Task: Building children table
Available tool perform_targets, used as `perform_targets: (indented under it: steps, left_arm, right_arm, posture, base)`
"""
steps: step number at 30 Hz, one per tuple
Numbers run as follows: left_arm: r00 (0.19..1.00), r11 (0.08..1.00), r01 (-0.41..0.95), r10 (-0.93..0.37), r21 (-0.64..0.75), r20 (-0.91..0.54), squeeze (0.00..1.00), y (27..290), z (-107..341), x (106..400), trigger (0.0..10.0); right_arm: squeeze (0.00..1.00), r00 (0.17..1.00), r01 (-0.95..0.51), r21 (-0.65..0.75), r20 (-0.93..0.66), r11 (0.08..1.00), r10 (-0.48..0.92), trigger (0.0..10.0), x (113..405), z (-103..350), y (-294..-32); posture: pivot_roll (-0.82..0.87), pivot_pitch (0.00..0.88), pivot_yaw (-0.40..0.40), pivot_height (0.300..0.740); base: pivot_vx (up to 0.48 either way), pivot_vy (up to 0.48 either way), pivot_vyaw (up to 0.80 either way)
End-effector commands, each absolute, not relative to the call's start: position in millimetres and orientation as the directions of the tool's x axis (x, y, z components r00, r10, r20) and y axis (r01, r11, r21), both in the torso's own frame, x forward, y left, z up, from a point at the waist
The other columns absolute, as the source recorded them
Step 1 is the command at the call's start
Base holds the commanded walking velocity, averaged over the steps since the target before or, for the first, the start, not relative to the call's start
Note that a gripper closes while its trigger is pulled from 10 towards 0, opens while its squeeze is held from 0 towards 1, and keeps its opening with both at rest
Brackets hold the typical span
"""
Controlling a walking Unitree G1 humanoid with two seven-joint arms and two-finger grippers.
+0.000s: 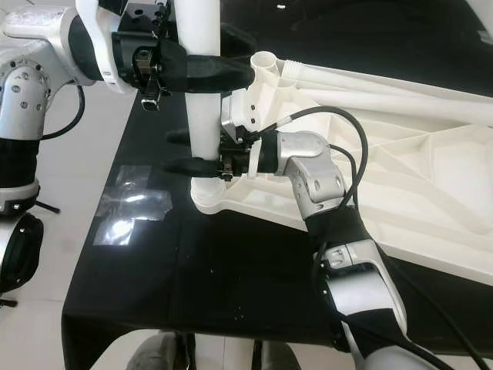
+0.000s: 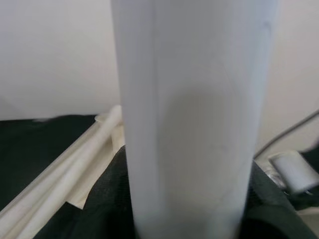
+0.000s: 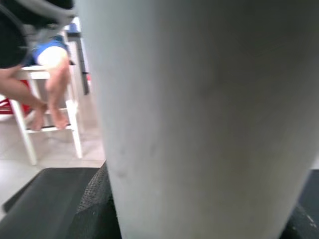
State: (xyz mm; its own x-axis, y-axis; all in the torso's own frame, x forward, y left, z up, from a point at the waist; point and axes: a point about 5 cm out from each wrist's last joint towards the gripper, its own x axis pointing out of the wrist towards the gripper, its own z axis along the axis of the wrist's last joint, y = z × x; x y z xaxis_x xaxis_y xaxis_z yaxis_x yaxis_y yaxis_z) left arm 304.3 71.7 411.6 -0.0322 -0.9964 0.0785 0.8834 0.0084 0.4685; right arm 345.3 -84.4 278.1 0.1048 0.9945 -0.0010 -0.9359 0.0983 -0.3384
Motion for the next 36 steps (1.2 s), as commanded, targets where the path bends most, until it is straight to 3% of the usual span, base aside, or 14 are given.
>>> perform_targets:
  steps: [1,6,7,12,17,19,23,25,28,29,30,31,33,36]
  left_arm:
    - [-0.034,-0.001,0.893,-0.997,0.45,0.065,1.0,49.7,403.4,310.3,10.0]
    - [0.008,0.052,0.905,-0.994,0.422,0.105,1.0,62.4,407.1,318.6,10.0]
    - [0.038,0.095,0.912,-0.988,0.399,0.149,1.0,77.6,415.2,317.7,10.0]
    - [0.071,0.137,0.913,-0.981,0.385,0.181,1.0,102.8,429.4,309.4,10.0]
    - [0.127,0.217,0.906,-0.959,0.364,0.255,1.0,145.0,449.7,293.5,10.0]
    - [0.181,0.288,0.892,-0.934,0.349,0.307,1.0,167.0,460.9,284.2,10.0]
    - [0.252,0.378,0.862,-0.898,0.337,0.361,1.0,186.1,468.1,271.6,10.0]
    - [0.36,0.5,0.804,-0.84,0.322,0.406,1.0,204.4,468.7,258.2,10.0]
    - [0.408,0.55,0.776,-0.811,0.31,0.419,1.0,212.3,466.8,253.3,10.0]
    - [0.464,0.605,0.74,-0.776,0.294,0.427,0.71,221.6,463.8,248.8,10.0]
    - [0.464,0.605,0.74,-0.776,0.294,0.427,0.71,221.6,463.8,248.8,10.0]
    - [0.537,0.679,0.685,-0.716,0.265,0.447,0.0,234.4,459.1,246.4,10.0]
    - [0.677,0.822,0.541,-0.552,0.179,0.487,0.0,268.0,444.7,240.7,10.0]
    - [0.754,0.89,0.441,-0.438,0.117,0.489,0.0,288.6,431.4,234.9,10.0]
  right_arm:
    - [0.0,0.108,-0.939,-0.342,-0.184,0.04,0.977,0.0,345.5,256.7,-55.0]
    - [0.0,0.121,-0.935,-0.351,-0.182,0.051,0.976,0.0,347.1,257.3,-56.6]
    - [0.0,0.116,-0.933,-0.356,-0.19,0.041,0.975,0.0,346.9,257.7,-57.2]
    - [0.0,0.103,-0.932,-0.362,-0.195,0.026,0.975,0.0,346.1,258.9,-57.4]
    - [0.0,0.095,-0.933,-0.36,-0.198,0.018,0.976,0.0,345.9,258.8,-57.6]
    - [0.0,0.09,-0.935,-0.354,-0.206,0.012,0.974,0.0,346.3,256.9,-57.6]
    - [0.0,0.083,-0.94,-0.342,-0.213,0.006,0.973,0.0,347.0,255.3,-57.6]
    - [0.0,0.072,-0.948,-0.317,-0.204,0.004,0.976,0.0,347.8,254.5,-57.7]
    - [0.0,0.068,-0.955,-0.297,-0.179,0.012,0.982,0.0,348.2,255.3,-57.2]
    - [0.0,0.073,-0.96,-0.277,-0.147,0.03,0.986,0.0,348.9,256.5,-56.9]
    - [0.0,0.073,-0.96,-0.277,-0.147,0.03,0.986,0.0,348.9,256.5,-56.9]
    - [0.0,0.087,-0.965,-0.257,-0.11,0.056,0.99,0.0,349.7,257.2,-57.1]
    - [0.0,0.116,-0.968,-0.23,-0.051,0.101,0.992,0.0,349.3,254.9,-61.0]
    - [0.0,0.128,-0.968,-0.22,-0.018,0.121,0.992,0.0,347.5,252.3,-64.9]
  posture:
    - [0.06,0.277,0.037,0.74]
    - [0.06,0.279,0.028,0.74]
    - [0.06,0.28,0.022,0.74]
    - [0.06,0.284,0.011,0.74]
    - [0.07,0.295,-0.004,0.74]
    - [0.07,0.301,-0.01,0.74]
    - [0.07,0.305,-0.02,0.74]
    - [0.07,0.311,-0.028,0.74]
    - [0.07,0.313,-0.031,0.74]
    - [0.07,0.319,-0.032,0.74]
    - [0.07,0.319,-0.032,0.74]
    - [0.07,0.322,-0.034,0.74]
    - [0.08,0.331,-0.032,0.74]
    - [0.08,0.335,-0.03,0.74]
  base:
    - [0.0,0.0,0.0]
    - [0.0,0.0,0.0]
    - [0.0,0.0,0.0]
    - [0.0,0.0,0.0]
    - [0.0,0.0,0.0]
    - [0.0,0.0,0.0]
    - [0.0,0.0,0.0]
    - [0.0,0.0,0.0]
    - [0.0,0.0,0.0]
    - [0.0,0.0,0.0]
    - [0.0,0.0,0.0]
    - [0.0,0.0,0.0]
    - [0.0,0.0,0.0]
    - [0.0,0.0,0.0]
